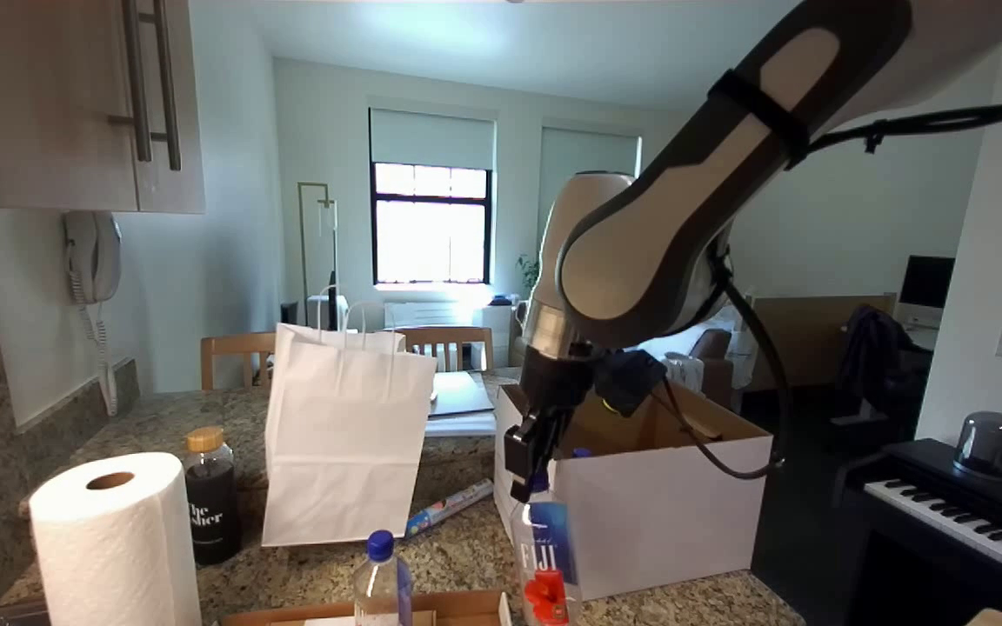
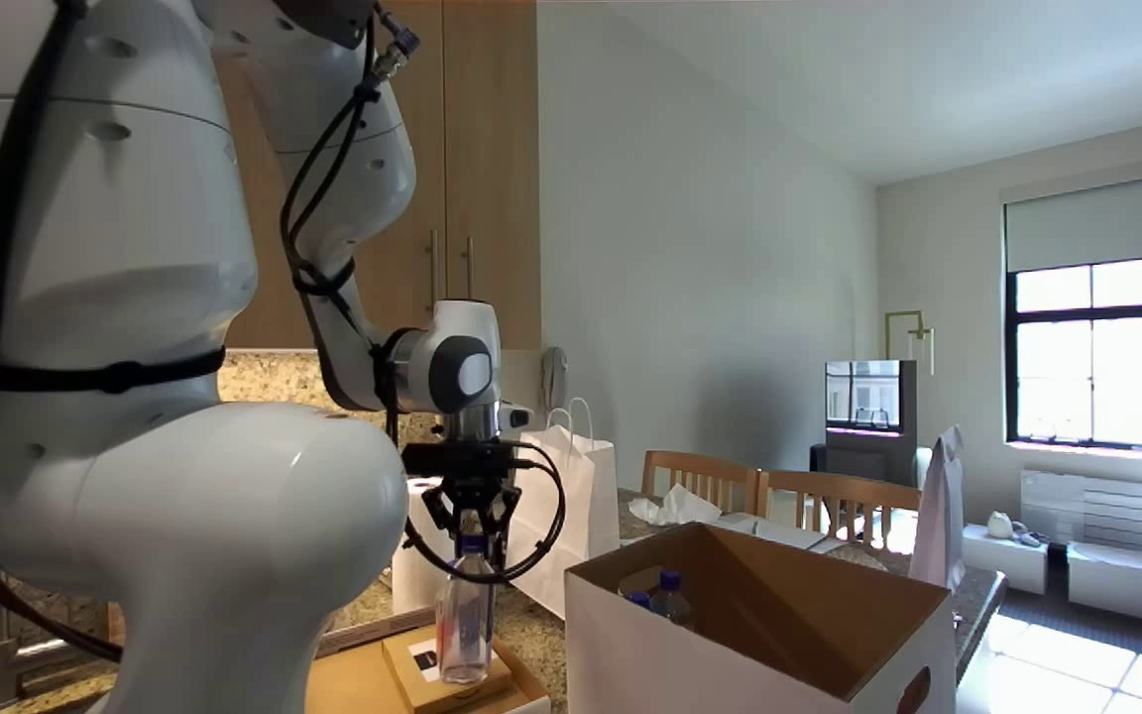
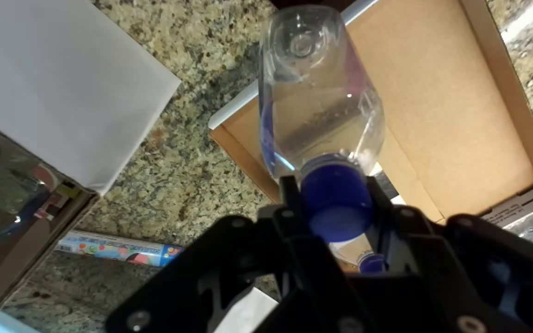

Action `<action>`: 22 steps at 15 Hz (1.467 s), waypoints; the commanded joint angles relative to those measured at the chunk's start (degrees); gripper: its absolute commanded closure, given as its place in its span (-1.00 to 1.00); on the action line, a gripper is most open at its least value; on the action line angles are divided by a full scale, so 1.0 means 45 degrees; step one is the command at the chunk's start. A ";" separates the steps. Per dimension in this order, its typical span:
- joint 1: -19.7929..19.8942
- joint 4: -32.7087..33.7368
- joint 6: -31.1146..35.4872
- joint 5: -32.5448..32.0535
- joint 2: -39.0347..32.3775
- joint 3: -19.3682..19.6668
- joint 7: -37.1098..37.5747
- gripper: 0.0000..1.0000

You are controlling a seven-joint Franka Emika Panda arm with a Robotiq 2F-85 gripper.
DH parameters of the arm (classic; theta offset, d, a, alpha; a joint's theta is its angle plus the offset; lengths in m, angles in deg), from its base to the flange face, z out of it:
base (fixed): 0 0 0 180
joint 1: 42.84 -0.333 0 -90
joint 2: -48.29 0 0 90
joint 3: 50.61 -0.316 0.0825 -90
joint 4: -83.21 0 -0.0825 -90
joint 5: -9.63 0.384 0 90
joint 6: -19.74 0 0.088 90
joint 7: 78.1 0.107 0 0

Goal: Remove three bottles from the box and put them on the counter

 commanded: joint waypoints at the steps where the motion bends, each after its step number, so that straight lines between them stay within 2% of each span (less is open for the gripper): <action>1: -0.1222 -0.0468 0.3035 0.2792 -0.0920 0.0230 -0.2531 0.72; 3: -0.2943 -0.0231 0.4258 0.4995 -0.1328 0.0938 -0.4308 0.72; 4: -0.3075 -0.0079 0.4320 0.5826 -0.1539 0.0768 -0.5126 0.72; 6: -0.3268 0.0107 0.4273 0.6068 -0.2164 0.0868 -0.5652 0.72; 10: -0.2858 0.0252 0.4362 0.5418 -0.3486 0.1013 -0.5604 0.72; 14: -0.2662 0.0792 0.3756 0.6861 -0.4004 0.0783 -0.6349 0.72; 18: -0.2507 0.1376 0.3977 0.8401 -0.4471 0.0413 -0.7598 0.72; 22: -0.2587 0.1635 0.4096 0.8123 -0.5308 0.0716 -0.7155 0.72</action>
